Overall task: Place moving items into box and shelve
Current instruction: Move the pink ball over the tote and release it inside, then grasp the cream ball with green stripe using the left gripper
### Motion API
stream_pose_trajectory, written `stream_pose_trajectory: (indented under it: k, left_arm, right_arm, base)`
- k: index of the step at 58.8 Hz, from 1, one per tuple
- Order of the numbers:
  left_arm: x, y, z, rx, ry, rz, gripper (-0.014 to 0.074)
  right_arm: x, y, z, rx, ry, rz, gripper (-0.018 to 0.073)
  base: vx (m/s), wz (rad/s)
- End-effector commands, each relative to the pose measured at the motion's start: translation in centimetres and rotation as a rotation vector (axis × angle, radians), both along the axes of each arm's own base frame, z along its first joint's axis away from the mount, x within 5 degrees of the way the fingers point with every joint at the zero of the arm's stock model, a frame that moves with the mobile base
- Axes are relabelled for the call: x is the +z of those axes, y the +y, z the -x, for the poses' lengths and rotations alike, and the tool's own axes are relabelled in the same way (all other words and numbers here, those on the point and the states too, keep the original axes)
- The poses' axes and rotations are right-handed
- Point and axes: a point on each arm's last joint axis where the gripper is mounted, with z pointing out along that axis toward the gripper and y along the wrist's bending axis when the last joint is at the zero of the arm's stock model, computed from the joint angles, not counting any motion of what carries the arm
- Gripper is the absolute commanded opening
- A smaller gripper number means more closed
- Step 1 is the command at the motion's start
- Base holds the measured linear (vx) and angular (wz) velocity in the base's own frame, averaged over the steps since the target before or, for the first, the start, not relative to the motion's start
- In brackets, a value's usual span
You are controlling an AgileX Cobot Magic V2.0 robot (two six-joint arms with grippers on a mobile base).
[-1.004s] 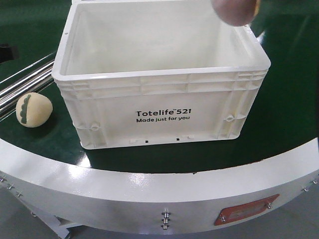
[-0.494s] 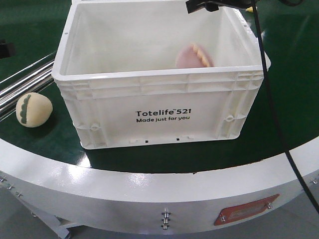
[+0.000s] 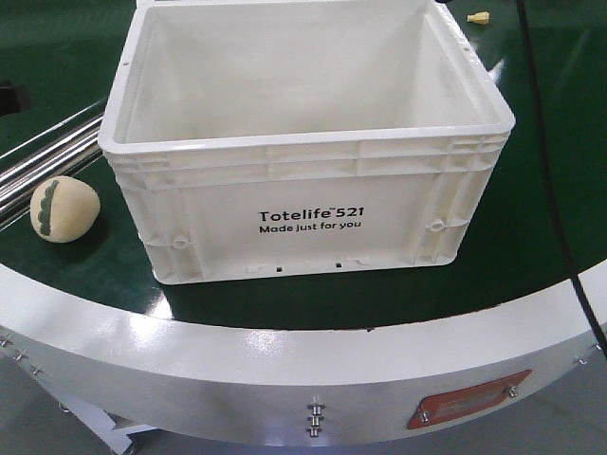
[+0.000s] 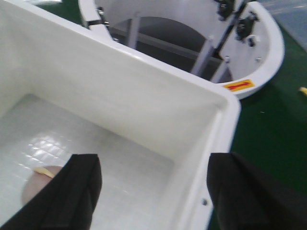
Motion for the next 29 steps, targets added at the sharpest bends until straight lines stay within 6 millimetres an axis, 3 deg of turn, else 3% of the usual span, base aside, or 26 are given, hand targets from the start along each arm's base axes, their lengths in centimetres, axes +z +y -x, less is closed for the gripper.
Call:
stream_pose_trajectory:
  k: [1,7,16,22,29]
  left_arm:
    - [2.2,0.1,0.2,0.011,-0.106,0.013,0.0397]
    - [1.3,0.0,0.0,0.007,-0.034,0.017,0.0402]
    - [-0.1,0.0,-0.8,0.007,0.031,0.024,0.0477]
    - [-1.2,0.0,-1.4,0.016,0.086,0.060,0.0535]
    - [-2.8,0.0,-2.4,0.026,0.141,0.075,0.0571]
  right_arm:
    - [3.5,-1.8,1.3,-0.110,-0.159,0.047,0.0533]
    - [3.4,-4.2,1.1,-0.307,-0.158,0.114,0.0533]
    - [3.0,-8.4,1.0,-0.535,-0.094,0.045,0.0533]
    - [2.6,-10.5,1.1,-0.604,-0.045,0.013,0.0533]
    - [2.4,-11.1,1.2,-0.596,-0.008,-0.004,0.0533]
  base:
    - [0.00,0.00]
    - [0.00,0.00]
    - [0.00,0.00]
    - [0.00,0.00]
    - [0.00,0.00]
